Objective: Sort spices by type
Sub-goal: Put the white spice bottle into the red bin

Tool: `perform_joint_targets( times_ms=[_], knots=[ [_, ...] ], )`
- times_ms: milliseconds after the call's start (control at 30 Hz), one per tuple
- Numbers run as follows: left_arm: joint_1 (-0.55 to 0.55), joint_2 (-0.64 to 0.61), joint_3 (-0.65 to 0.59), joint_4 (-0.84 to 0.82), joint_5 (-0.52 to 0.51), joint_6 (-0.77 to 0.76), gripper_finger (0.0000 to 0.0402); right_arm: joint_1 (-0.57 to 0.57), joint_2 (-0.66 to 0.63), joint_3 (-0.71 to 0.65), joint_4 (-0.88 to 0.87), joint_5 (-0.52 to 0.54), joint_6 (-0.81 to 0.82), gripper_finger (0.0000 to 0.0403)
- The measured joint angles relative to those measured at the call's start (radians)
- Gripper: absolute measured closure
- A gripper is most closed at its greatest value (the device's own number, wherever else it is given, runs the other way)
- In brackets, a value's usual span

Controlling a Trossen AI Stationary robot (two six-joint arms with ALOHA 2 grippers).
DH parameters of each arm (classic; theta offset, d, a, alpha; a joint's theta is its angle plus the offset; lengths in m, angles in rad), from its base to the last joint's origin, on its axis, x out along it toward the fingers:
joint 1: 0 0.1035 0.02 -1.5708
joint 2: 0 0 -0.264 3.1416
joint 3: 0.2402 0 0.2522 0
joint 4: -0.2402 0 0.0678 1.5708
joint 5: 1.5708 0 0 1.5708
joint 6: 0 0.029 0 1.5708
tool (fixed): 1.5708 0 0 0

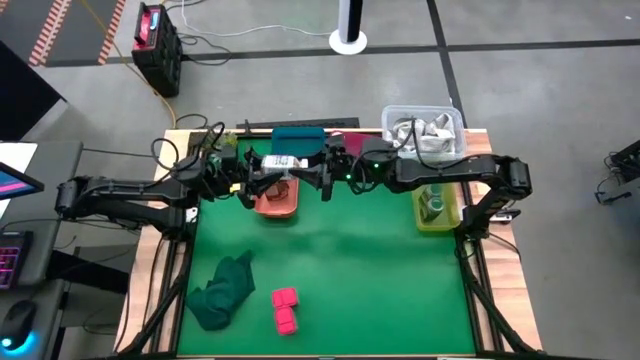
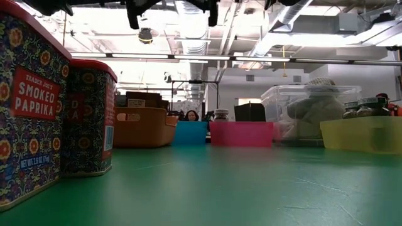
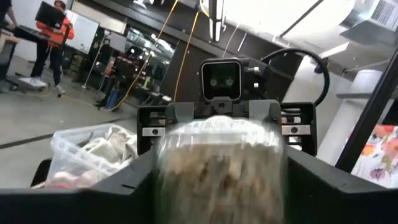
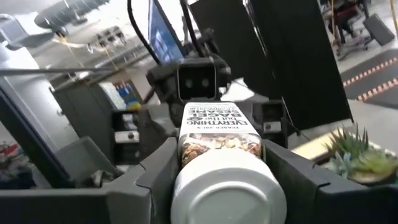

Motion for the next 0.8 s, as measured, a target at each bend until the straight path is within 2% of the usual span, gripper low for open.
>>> perform_joint_targets(
  times_ms=[167, 333, 500, 600, 733, 800],
  knots=[
    [0.000, -0.016, 0.000, -0.038, 0.001, 0.003, 0.0104, -0.011, -0.001, -0.002, -0.022, -0.037, 0.014, 0.0181],
    [0.000, -0.091, 0.000, -0.149, 0.000, 0.031, 0.0094, -0.035, -0.029, -0.002, -0.096, -0.094, 0.036, 0.0181],
    [0.001, -0.192, 0.000, -0.350, -0.003, 0.031, 0.0100, -0.079, -0.111, -0.001, -0.334, -0.103, -0.001, 0.0181],
    [0.001, -0.236, 0.000, -0.474, -0.007, -0.018, 0.0101, -0.120, -0.141, -0.001, -0.502, -0.093, -0.017, 0.0181],
    [0.001, -0.261, 0.000, -0.588, -0.010, -0.079, 0.0102, -0.174, -0.144, 0.041, -0.799, -0.065, -0.060, 0.0181],
    [0.001, -0.260, 0.000, -0.615, -0.010, -0.097, 0.0102, -0.198, -0.119, 0.079, -0.939, -0.012, -0.088, 0.0181]
  ],
)
